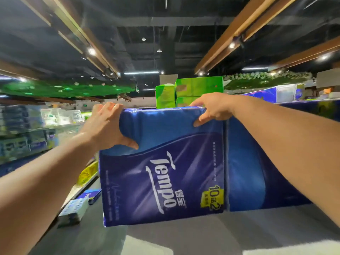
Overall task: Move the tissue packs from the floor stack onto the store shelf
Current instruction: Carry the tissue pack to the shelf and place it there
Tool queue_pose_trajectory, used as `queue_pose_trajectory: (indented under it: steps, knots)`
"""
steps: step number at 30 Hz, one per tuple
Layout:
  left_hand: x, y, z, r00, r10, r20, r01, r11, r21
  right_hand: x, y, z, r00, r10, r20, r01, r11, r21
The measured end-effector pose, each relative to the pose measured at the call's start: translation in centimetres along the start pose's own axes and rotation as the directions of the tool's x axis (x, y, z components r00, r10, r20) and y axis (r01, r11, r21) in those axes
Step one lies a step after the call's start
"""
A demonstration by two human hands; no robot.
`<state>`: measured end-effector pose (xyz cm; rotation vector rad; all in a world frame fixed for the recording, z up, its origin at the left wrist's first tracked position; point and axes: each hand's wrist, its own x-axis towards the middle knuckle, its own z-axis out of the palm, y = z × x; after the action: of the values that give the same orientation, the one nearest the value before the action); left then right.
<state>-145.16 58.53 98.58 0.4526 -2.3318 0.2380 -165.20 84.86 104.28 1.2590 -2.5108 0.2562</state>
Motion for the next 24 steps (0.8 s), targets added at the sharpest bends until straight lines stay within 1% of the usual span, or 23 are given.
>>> queue_pose_trajectory:
  steps: [2, 3, 4, 5, 6, 8, 9, 12, 16, 20, 24]
  knots:
    - [-1.0, -0.1, 0.5, 0.999, -0.039, -0.025, 0.037, 0.998, -0.043, -0.5, -0.5, 0.2, 0.999, 0.015, -0.036, -0.018, 0.998, -0.066]
    - [-1.5, 0.0, 0.6, 0.998, -0.052, -0.038, 0.051, 0.999, -0.017, -1.2, -1.1, 0.5, 0.995, 0.029, -0.094, -0.044, 0.987, -0.156]
    - [-2.2, 0.4, 0.6, 0.997, -0.055, -0.055, 0.058, 0.997, 0.047, -2.1, -1.8, 1.0, 0.985, 0.027, -0.169, -0.070, 0.965, -0.253]
    - [-2.9, 1.0, 0.5, 0.996, -0.048, -0.071, 0.056, 0.992, 0.113, -3.2, -2.7, 1.6, 0.970, -0.002, -0.242, -0.077, 0.946, -0.314]
    - [-3.9, 1.8, 0.3, 0.996, -0.026, -0.090, 0.039, 0.988, 0.147, -4.5, -3.7, 2.2, 0.955, -0.036, -0.293, -0.064, 0.943, -0.325]
    - [-6.1, 3.6, -0.2, 0.991, 0.036, -0.130, -0.018, 0.990, 0.139, -7.6, -5.5, 3.4, 0.939, -0.073, -0.336, -0.023, 0.962, -0.272]
    - [-7.3, 4.5, -0.5, 0.990, 0.055, -0.128, -0.039, 0.991, 0.125, -9.3, -6.5, 3.9, 0.943, -0.059, -0.328, -0.023, 0.970, -0.241]
    - [-10.9, 6.8, -2.1, 0.996, 0.076, -0.045, -0.071, 0.992, 0.104, -14.5, -9.2, 4.7, 0.962, 0.039, -0.270, -0.086, 0.983, -0.165]
    - [-16.8, 8.4, -4.9, 0.997, 0.078, 0.006, -0.078, 0.995, 0.060, -21.9, -12.8, 5.1, 0.960, 0.152, -0.234, -0.171, 0.983, -0.064]
    - [-23.7, 9.3, -7.6, 0.995, 0.072, 0.075, -0.075, 0.996, 0.046, -29.6, -15.6, 5.5, 0.964, 0.208, -0.163, -0.217, 0.976, -0.035]
    - [-30.7, 9.9, -10.6, 0.977, 0.029, 0.210, -0.036, 0.999, 0.031, -37.4, -17.9, 6.4, 0.964, 0.260, -0.054, -0.262, 0.965, -0.020]
